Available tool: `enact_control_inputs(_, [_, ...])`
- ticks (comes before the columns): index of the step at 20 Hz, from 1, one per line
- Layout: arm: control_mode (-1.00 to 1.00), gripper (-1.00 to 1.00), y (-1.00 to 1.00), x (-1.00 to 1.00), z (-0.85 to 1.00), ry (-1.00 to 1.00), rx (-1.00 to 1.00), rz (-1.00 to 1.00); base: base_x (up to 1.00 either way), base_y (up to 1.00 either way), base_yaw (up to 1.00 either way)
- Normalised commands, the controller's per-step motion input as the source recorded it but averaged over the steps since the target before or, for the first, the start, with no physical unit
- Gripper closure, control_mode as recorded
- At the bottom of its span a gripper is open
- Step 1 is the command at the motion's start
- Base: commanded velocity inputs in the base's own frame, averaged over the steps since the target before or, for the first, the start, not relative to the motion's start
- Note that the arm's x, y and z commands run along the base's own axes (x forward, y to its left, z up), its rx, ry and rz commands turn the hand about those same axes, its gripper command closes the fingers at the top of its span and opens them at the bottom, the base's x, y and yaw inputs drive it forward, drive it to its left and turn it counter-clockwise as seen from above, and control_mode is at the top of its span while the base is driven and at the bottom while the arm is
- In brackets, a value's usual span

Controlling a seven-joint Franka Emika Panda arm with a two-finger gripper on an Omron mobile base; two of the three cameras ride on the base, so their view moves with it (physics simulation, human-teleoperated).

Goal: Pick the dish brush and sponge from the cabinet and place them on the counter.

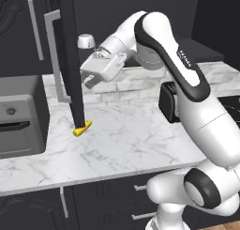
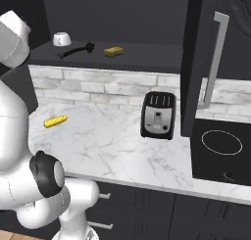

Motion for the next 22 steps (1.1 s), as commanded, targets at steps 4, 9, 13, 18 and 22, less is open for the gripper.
enact_control_inputs(4, [-1.0, -1.0, 0.53, -0.26, -0.12, -0.44, 0.05, 0.1, 0.0, 0.0, 0.0])
enact_control_inputs(9, [-1.0, -1.0, 0.02, -0.16, -0.06, -0.46, 0.1, 0.1, 0.0, 0.0, 0.0])
enact_control_inputs(13, [-1.0, -1.0, -0.02, -0.27, 0.0, -0.44, 0.07, 0.09, 0.0, 0.0, 0.0])
enact_control_inputs(18, [-1.0, -1.0, -0.3, -0.34, 0.0, -0.37, 0.02, 0.08, 0.0, 0.0, 0.0])
enact_control_inputs(22, [-1.0, -1.0, -0.5, -0.33, 0.01, -0.36, 0.02, 0.07, 0.0, 0.0, 0.0])
